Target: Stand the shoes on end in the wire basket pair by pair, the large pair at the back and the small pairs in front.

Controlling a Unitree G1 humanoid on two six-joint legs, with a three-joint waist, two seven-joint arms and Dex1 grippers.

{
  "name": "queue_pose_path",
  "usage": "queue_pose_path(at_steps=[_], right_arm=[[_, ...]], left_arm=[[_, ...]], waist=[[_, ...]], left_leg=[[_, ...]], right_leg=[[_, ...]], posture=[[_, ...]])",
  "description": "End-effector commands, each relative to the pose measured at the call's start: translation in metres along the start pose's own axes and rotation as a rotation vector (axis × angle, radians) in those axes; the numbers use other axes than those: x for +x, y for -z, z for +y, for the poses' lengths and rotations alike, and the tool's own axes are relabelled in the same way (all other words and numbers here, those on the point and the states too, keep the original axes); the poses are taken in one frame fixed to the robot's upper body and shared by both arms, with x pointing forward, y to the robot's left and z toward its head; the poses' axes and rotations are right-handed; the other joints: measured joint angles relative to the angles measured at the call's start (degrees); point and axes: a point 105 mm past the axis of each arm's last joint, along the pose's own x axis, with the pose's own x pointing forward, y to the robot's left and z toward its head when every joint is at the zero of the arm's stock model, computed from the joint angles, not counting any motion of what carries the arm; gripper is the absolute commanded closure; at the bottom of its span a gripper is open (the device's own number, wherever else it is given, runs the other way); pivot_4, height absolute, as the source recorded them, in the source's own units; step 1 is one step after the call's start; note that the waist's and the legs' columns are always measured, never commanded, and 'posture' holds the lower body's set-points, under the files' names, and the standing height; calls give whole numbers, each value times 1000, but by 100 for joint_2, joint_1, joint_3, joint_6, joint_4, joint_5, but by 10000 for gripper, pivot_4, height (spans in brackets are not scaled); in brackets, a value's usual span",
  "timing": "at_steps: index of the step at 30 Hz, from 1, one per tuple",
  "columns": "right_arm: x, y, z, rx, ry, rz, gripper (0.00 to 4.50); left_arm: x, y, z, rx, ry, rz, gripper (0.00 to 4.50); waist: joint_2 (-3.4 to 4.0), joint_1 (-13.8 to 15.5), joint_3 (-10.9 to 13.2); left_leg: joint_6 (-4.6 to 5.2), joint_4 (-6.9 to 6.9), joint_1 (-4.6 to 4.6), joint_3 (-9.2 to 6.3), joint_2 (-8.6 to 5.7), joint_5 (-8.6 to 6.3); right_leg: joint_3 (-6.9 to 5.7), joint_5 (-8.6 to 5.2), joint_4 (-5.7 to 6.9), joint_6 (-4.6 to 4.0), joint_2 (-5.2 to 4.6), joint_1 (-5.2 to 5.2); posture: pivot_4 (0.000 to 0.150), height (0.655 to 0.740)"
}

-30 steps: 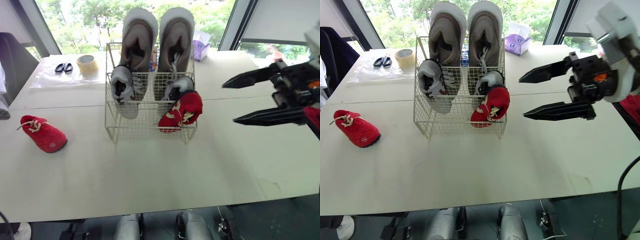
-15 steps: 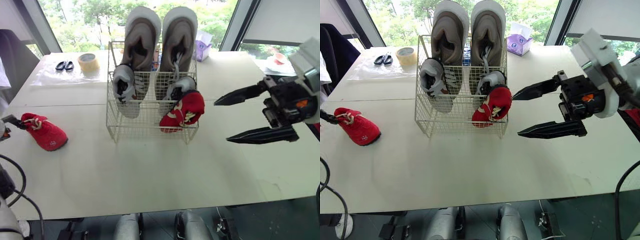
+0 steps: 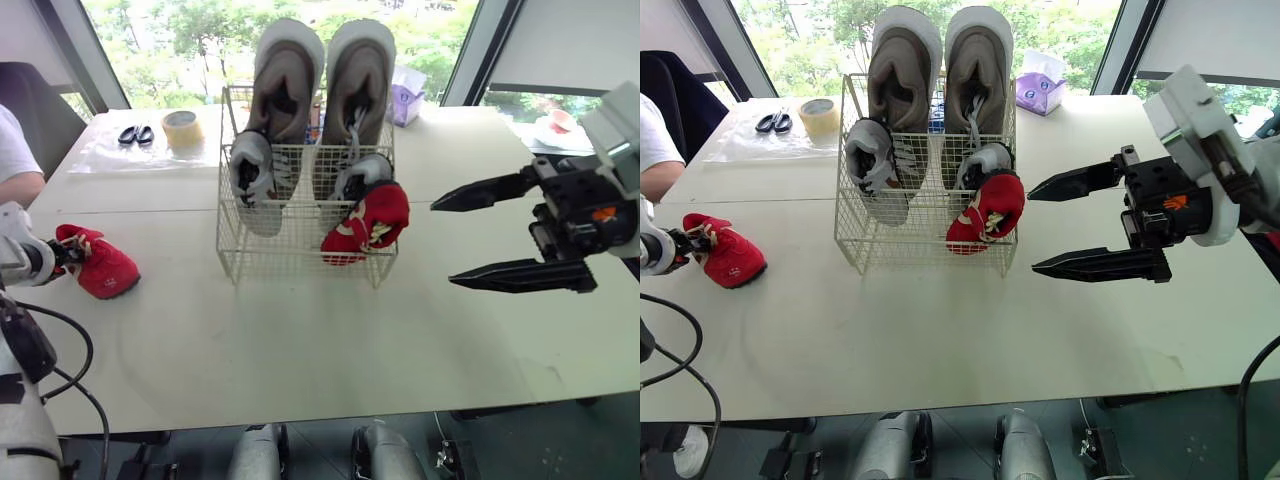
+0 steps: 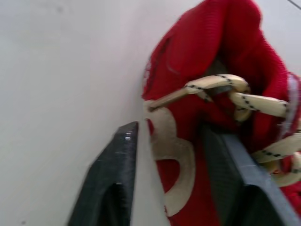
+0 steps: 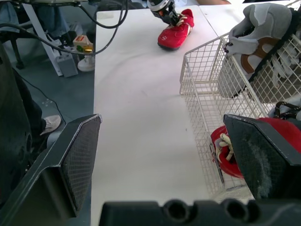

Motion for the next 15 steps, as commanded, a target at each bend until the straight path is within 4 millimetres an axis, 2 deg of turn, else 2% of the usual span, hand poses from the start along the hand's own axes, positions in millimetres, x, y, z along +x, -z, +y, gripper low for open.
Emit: queue_pose_path(at_steps=[1,5,9,11,13,14,15], right_arm=[[-5,-9,2,-43,23,-7,0],[-4,-7,-2,-39,26,-11,0],[-3,-4,-11,-32,28,-21,0],[-4,-3,-17,-14,32,-36,0],[-6,0,-22,15,40,-45,0],[-7,2,-25,28,46,-47,0],[-8,5,-28,39,56,-48,0]], left_arm=[[3,10,4,13,-15,51,44746],[-10,-8,5,-15,8,-14,44746],[-47,-46,0,-17,103,-148,44746],[-78,-72,-24,97,222,-342,44746],[-125,-89,-56,300,306,-672,44746],[-144,-86,-68,359,347,-775,44746],[-158,-76,-84,357,447,-806,44746]], waist=[[2,-8,-1],[1,-1,-1],[-25,-26,6],[-32,-34,9],[-35,-29,10],[-37,-18,11],[-38,4,11]], left_leg=[[7,0,4,1,0,-4],[0,11,-2,1,1,-1],[-4,27,-33,-1,4,2],[-12,33,-57,-3,4,6],[-14,37,-74,-6,5,8],[-14,37,-75,-5,5,8],[-14,38,-75,-6,4,8]], right_leg=[[2,-1,8,-1,0,-1],[4,-3,15,-4,-1,-4],[2,-3,19,-3,-1,-25],[1,-2,22,-3,-1,-44],[0,-2,22,-3,-3,-55],[1,-1,18,-3,-6,-55],[1,-1,16,-3,-12,-52]], posture=[[1500,6938],[1500,6938],[1500,6938],[1500,6938],[1500,6938],[1500,6938],[1500,6938]])
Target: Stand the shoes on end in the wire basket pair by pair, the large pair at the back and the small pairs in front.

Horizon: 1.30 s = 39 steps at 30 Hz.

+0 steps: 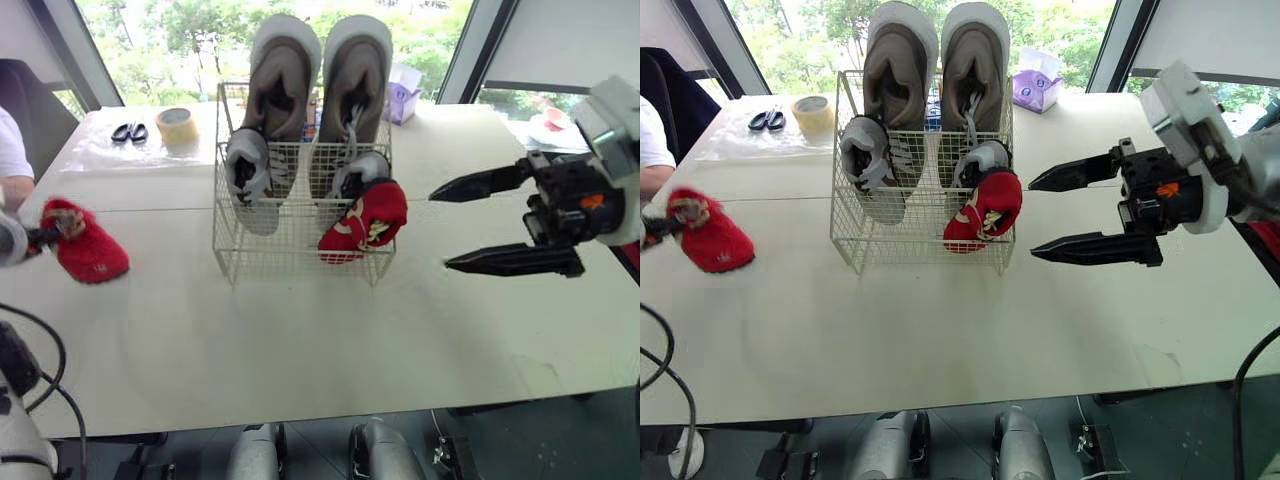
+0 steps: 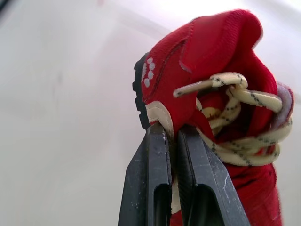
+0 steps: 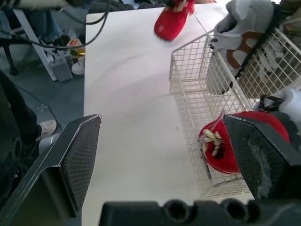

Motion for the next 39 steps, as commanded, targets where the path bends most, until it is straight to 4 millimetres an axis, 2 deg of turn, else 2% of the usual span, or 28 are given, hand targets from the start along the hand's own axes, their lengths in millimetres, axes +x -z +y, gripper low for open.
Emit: queue_pose_path(at_steps=[1,6,7,9,11,13,16,18,26,32,39], right_arm=[[-6,-2,-8,-6,36,-17,0],[-6,6,-17,47,72,-45,0],[-5,8,-18,59,78,-45,0],[-6,11,-19,96,94,-52,0],[-8,13,-18,123,107,-59,0],[-11,15,-17,147,117,-63,0],[-13,20,-14,181,132,-66,0],[-14,22,-14,191,143,-67,0],[-21,28,-13,216,190,-65,0],[-22,31,-11,226,210,-76,0],[-20,32,-8,228,222,-93,0]], left_arm=[[-58,-60,-66,80,269,-405,44746],[-107,-82,-126,-119,456,-814,44746],[-113,-79,-137,-142,482,-841,44746],[-121,-63,-170,3,531,-819,44746],[-125,-54,-184,36,553,-810,44746],[-124,-51,-182,-8,467,-830,44746],[-129,-38,-200,123,439,-840,44746],[-133,-36,-208,215,444,-868,44746],[-128,-12,-219,220,532,-808,44746],[-127,6,-226,315,567,-790,44746],[-110,30,-232,374,561,-791,44746]], waist=[[-2,39,0],[-8,28,-2],[-12,25,-2],[-12,3,-2],[-8,7,-2],[-8,25,-2],[-9,27,-3],[-9,42,-3],[-8,32,-3],[-8,40,-3],[-6,42,-5]], left_leg=[[0,3,0,-1,-2,0],[3,4,32,-9,-7,0],[3,6,35,-11,-6,0],[3,6,35,-10,-6,0],[2,0,44,-3,-6,1],[1,0,45,-4,-6,2],[4,1,46,-6,-6,0],[4,1,48,-7,-6,0],[7,1,47,-9,-7,-2],[8,2,47,-9,-7,-2],[19,1,48,-9,-7,-9]], right_leg=[[-1,0,-2,0,-2,4],[-7,1,-2,2,-1,43],[-8,1,0,2,0,47],[-7,1,2,2,1,46],[-3,1,0,2,3,45],[-3,1,1,2,4,45],[-3,1,1,2,4,49],[-4,1,1,1,6,51],[-5,1,-2,1,6,52],[-5,0,-2,1,7,53],[-5,0,-3,0,7,52]], posture=[[1500,6938],[1500,6938],[1500,6938],[1500,6938],[1500,6938],[1500,6938],[1500,6938],[1500,6938],[1500,6938],[1500,6938],[1500,6938]])
